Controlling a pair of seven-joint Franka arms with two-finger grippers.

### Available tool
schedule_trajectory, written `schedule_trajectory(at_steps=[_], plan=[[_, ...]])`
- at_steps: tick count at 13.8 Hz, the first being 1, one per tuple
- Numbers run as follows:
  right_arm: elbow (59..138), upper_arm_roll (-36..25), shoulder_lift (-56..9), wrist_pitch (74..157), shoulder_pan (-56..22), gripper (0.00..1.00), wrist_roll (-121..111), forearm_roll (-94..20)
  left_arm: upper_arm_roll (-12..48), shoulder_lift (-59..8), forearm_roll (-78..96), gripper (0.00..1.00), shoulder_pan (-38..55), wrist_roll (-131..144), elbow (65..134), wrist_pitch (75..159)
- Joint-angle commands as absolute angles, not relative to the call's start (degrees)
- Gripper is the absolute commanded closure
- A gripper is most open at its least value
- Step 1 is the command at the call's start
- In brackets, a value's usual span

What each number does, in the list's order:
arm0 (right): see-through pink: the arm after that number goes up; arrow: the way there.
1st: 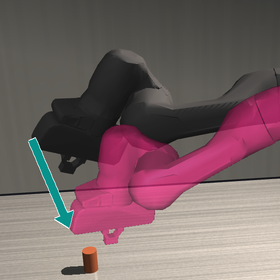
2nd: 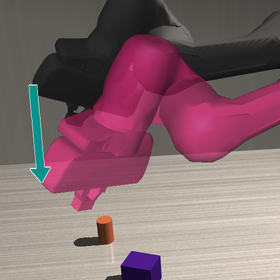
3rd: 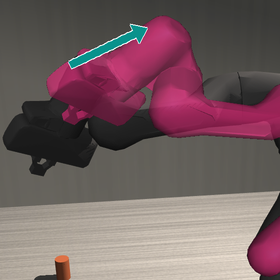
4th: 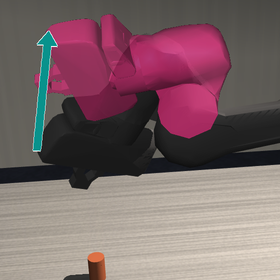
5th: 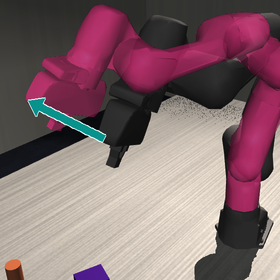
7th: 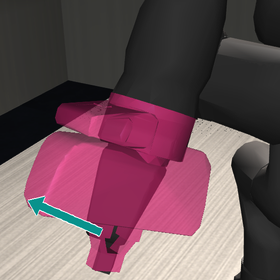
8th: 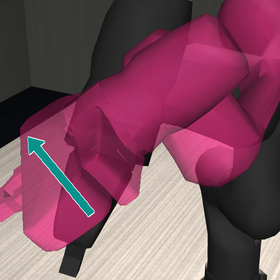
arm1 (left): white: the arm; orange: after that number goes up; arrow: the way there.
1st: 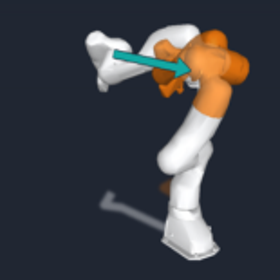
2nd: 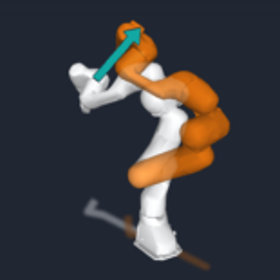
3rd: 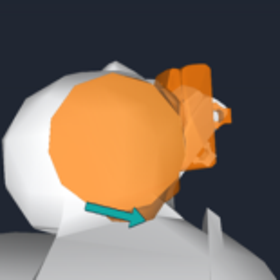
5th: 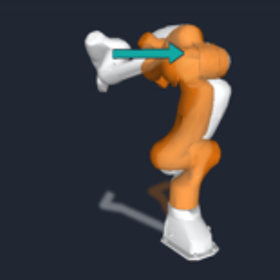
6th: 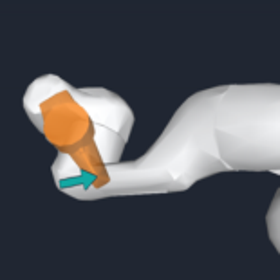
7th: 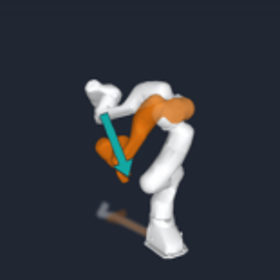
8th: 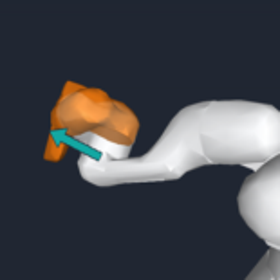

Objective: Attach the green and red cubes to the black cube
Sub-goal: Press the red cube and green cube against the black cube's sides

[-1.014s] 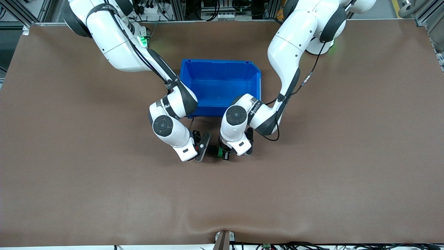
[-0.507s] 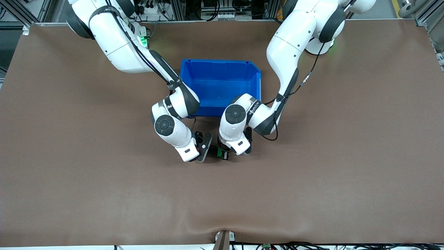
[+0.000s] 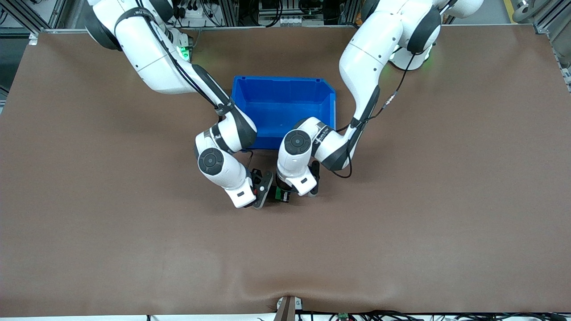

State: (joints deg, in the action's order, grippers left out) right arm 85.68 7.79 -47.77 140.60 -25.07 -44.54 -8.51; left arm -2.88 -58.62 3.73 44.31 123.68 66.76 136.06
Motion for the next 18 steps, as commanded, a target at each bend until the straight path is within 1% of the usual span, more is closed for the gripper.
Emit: schedule_trajectory(at_steps=[1, 2, 3, 5, 6, 7, 10, 12, 15, 18], plan=[[84.02, 7.56, -48.69, 140.45, -26.19, 1.0, -44.21, -10.81, -3.69, -59.68, 4.57, 0.62, 45.09, 124.63, 65.48, 135.88], [84.02, 7.56, -48.69, 140.45, -26.19, 1.0, -44.21, -10.81, -3.78, -59.16, 4.48, 0.19, 45.09, 124.63, 65.48, 135.88], [84.02, 7.56, -48.69, 140.45, -26.19, 1.0, -44.12, -10.9, -3.78, -58.89, 4.22, 0.0, 45.09, 124.54, 65.48, 135.79], [84.02, 7.56, -48.69, 140.45, -26.54, 1.0, -44.21, -11.77, -3.95, -58.28, 4.04, 0.0, 45.0, 124.37, 65.48, 134.65], [84.02, 7.56, -48.78, 140.54, -26.89, 0.58, -44.21, -12.21, -3.87, -57.92, 4.04, 0.0, 44.91, 124.37, 65.48, 134.47], [84.02, 7.56, -48.78, 140.97, -27.07, 0.01, -44.21, -12.39, -3.87, -57.31, 4.13, 0.0, 44.83, 124.45, 65.48, 133.95], [84.11, 7.56, -48.69, 141.5, -26.98, 0.0, -44.21, -12.48, -3.78, -54.5, 4.48, 0.0, 44.65, 125.06, 65.83, 133.51], [84.2, 7.56, -48.69, 141.5, -26.81, 0.0, -44.21, -12.48, -3.87, -52.92, 4.48, 0.0, 44.3, 125.33, 66.01, 131.14], [84.64, 7.3, -48.08, 141.33, -25.67, 0.0, -44.38, -12.48, -3.87, -50.63, 4.48, 0.0, 43.07, 126.3, 66.01, 130.17], [87.35, 7.29, -44.92, 140.54, -21.64, 0.0, -45.61, -12.22, -3.78, -47.21, 4.31, 0.0, 40.7, 126.04, 66.01, 125.7]])
